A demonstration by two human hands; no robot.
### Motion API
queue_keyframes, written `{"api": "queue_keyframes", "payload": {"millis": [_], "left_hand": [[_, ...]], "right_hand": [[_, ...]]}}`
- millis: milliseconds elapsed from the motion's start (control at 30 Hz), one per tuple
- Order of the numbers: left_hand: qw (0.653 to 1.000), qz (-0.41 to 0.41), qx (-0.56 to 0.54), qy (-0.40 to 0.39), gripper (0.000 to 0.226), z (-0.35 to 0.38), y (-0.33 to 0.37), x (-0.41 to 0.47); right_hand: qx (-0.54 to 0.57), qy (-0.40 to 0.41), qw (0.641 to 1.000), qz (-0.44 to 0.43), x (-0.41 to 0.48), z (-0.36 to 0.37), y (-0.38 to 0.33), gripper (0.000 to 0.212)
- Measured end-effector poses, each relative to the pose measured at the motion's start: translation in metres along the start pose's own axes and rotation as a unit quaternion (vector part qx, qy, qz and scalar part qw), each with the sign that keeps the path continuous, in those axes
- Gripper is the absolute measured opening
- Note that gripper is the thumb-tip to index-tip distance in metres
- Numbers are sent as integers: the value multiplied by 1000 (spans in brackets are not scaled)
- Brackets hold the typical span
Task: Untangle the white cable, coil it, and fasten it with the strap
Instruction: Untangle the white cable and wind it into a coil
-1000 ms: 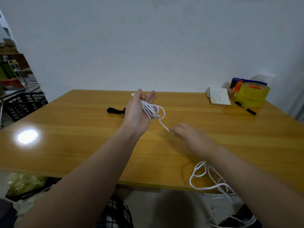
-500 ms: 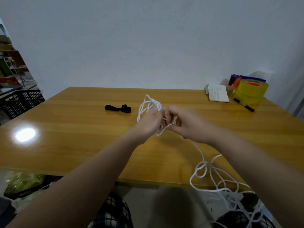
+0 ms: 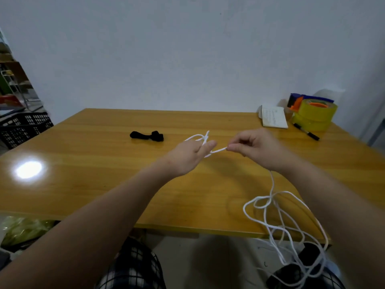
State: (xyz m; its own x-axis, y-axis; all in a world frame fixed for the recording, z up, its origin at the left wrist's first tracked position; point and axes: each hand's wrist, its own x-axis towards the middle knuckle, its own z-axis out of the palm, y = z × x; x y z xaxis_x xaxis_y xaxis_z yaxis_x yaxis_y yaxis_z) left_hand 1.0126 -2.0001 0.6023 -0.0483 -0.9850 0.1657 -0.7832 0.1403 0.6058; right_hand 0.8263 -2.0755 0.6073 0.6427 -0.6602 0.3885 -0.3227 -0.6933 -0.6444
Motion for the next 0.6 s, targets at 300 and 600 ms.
{"api": "queue_keyframes", "payload": {"millis": [300, 600], "left_hand": [[928, -57, -346, -130, 43, 19, 2, -6], [885, -100, -431, -147, 55, 16, 8, 1]], "right_hand": [[31, -119, 978, 168, -6, 17, 12, 39], [498, -58, 834, 230, -4, 32, -18, 66]]}}
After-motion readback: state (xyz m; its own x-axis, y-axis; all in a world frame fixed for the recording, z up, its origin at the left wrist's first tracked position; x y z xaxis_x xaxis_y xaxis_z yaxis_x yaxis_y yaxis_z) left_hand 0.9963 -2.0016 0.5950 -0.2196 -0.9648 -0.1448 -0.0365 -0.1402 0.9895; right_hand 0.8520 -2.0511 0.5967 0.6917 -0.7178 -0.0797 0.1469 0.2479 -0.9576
